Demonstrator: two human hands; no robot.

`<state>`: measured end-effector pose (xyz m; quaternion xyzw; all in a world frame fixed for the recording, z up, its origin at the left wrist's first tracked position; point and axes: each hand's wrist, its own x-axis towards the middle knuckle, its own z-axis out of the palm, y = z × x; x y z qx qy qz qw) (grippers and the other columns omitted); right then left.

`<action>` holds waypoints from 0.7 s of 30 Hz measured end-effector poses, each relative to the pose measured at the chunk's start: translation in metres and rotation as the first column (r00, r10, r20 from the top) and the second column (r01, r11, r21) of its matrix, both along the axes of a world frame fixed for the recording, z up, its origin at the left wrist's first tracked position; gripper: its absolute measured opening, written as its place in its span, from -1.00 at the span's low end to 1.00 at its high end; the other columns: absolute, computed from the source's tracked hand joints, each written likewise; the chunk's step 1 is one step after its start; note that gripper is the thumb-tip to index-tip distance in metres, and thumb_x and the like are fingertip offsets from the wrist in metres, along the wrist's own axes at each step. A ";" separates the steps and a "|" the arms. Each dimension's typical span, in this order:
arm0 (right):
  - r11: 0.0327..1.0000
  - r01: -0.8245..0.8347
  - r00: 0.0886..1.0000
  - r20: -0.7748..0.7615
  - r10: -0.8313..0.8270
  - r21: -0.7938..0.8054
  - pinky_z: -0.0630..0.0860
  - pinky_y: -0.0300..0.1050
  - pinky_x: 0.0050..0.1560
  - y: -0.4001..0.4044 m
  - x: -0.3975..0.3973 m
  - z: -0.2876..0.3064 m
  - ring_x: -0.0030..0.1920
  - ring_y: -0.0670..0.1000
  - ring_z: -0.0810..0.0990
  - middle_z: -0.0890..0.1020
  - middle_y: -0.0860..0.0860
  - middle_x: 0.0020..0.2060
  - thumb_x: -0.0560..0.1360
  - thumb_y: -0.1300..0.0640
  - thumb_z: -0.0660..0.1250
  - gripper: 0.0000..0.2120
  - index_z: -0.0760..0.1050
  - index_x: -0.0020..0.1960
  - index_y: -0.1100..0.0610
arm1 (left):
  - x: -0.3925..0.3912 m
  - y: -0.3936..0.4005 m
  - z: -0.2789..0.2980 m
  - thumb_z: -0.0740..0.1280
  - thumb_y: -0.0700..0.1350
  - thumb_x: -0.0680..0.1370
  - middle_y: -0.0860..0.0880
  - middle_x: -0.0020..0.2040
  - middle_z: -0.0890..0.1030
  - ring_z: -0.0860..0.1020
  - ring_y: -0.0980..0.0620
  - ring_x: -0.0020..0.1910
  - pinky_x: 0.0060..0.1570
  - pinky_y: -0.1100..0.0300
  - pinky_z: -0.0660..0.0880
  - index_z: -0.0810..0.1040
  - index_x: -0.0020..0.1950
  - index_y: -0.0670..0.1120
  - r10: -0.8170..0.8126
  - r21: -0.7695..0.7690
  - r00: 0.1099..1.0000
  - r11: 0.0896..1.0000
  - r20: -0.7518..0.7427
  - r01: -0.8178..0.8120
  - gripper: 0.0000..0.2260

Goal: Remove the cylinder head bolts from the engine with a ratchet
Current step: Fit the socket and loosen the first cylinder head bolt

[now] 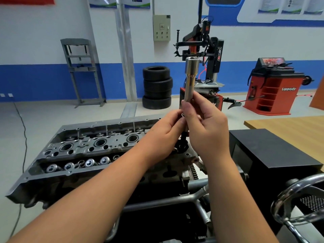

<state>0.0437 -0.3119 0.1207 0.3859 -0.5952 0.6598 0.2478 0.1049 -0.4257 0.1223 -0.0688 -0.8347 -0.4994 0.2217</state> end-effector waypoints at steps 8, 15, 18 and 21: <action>0.982 0.182 0.981 -0.063 -0.185 -0.052 0.64 0.03 -0.08 -0.003 0.001 -0.002 -0.08 -0.01 0.66 0.62 -0.04 -0.12 0.57 0.13 0.40 -0.80 0.65 0.14 0.19 | 0.000 -0.001 -0.002 0.17 0.03 0.75 0.10 0.20 0.69 0.62 0.17 0.23 0.33 -0.01 0.54 0.53 0.36 0.05 -0.003 0.052 1.000 0.999 -0.008 0.004 -0.75; 0.996 0.092 0.996 -0.010 -0.092 0.002 0.65 0.06 -0.04 0.000 -0.001 -0.001 -0.02 -0.02 0.68 0.69 -0.02 -0.05 0.58 0.08 0.36 -0.73 0.60 0.23 0.16 | 0.003 -0.002 0.000 0.24 0.05 0.72 0.05 0.10 0.70 0.66 0.14 0.08 0.13 0.19 0.59 0.52 0.28 0.02 0.028 0.053 1.000 0.998 -0.011 -0.027 -0.80; 0.997 0.068 0.998 -0.009 -0.067 0.031 0.63 0.14 -0.04 -0.004 0.001 -0.002 -0.05 0.03 0.68 0.69 -0.05 -0.10 0.55 0.07 0.42 -0.80 0.63 0.15 0.08 | 0.004 0.000 0.000 0.25 0.06 0.71 0.07 0.12 0.68 0.65 0.09 0.11 0.15 0.10 0.58 0.51 0.31 0.09 0.015 0.036 1.000 0.999 -0.025 -0.014 -0.80; 0.996 0.084 0.996 0.021 -0.084 0.023 0.60 0.13 0.03 -0.006 0.000 -0.004 -0.01 0.01 0.67 0.71 -0.02 -0.06 0.57 0.07 0.37 -0.74 0.64 0.22 0.11 | 0.004 0.002 0.001 0.19 -0.02 0.74 0.05 0.20 0.68 0.62 0.08 0.22 0.23 0.15 0.55 0.51 0.26 0.18 -0.020 0.035 0.999 0.999 -0.041 0.021 -0.84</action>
